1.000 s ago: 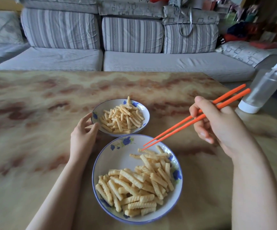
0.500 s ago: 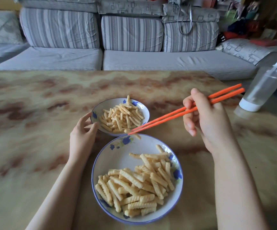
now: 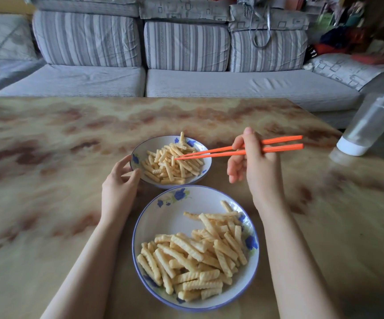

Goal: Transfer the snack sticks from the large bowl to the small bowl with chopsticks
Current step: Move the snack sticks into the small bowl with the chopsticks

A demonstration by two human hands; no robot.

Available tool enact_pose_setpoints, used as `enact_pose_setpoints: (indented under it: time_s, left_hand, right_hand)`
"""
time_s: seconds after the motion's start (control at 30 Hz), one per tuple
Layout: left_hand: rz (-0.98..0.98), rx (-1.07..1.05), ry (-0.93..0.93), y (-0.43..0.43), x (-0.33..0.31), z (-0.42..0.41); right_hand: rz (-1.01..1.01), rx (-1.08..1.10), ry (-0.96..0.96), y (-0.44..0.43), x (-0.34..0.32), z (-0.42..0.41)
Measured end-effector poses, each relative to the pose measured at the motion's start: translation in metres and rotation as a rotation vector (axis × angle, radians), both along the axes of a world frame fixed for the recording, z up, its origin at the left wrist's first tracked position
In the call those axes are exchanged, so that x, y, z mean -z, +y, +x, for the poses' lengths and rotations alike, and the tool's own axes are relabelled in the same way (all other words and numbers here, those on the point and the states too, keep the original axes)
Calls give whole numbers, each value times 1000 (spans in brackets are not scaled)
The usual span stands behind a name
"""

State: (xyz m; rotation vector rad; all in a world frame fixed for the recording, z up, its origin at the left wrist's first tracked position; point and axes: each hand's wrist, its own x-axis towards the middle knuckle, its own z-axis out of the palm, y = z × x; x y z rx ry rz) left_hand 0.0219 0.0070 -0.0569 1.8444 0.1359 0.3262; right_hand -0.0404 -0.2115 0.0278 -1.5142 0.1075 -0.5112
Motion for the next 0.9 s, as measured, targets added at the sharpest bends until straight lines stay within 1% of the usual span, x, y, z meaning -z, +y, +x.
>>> enact_pose_setpoints:
  time_s: [0.23,0.3,0.47,0.63,0.77,0.9]
  left_hand:
    - [33,-3,-4,-1,-1,0]
    - [44,-5,-7,-1,-1,-1]
    - [19,-2,1,0,-1,-1]
    - [23,-3,2,0,0,1]
    - [26,-3,2,0,1,1]
    - [18,-2,0,0,2,2]
  right_hand:
    - [-1,27,-53,-22,-14,-12]
    - [-17,0,-47,-28,-19,-18]
    - [-181,-162,63,-40,-30,-35]
    - [-284,-245,138,-44,-32,-41]
    - [-305,-288,188,-44,-29,-41]
    - [-265,-218,169,-37,-26,-36]
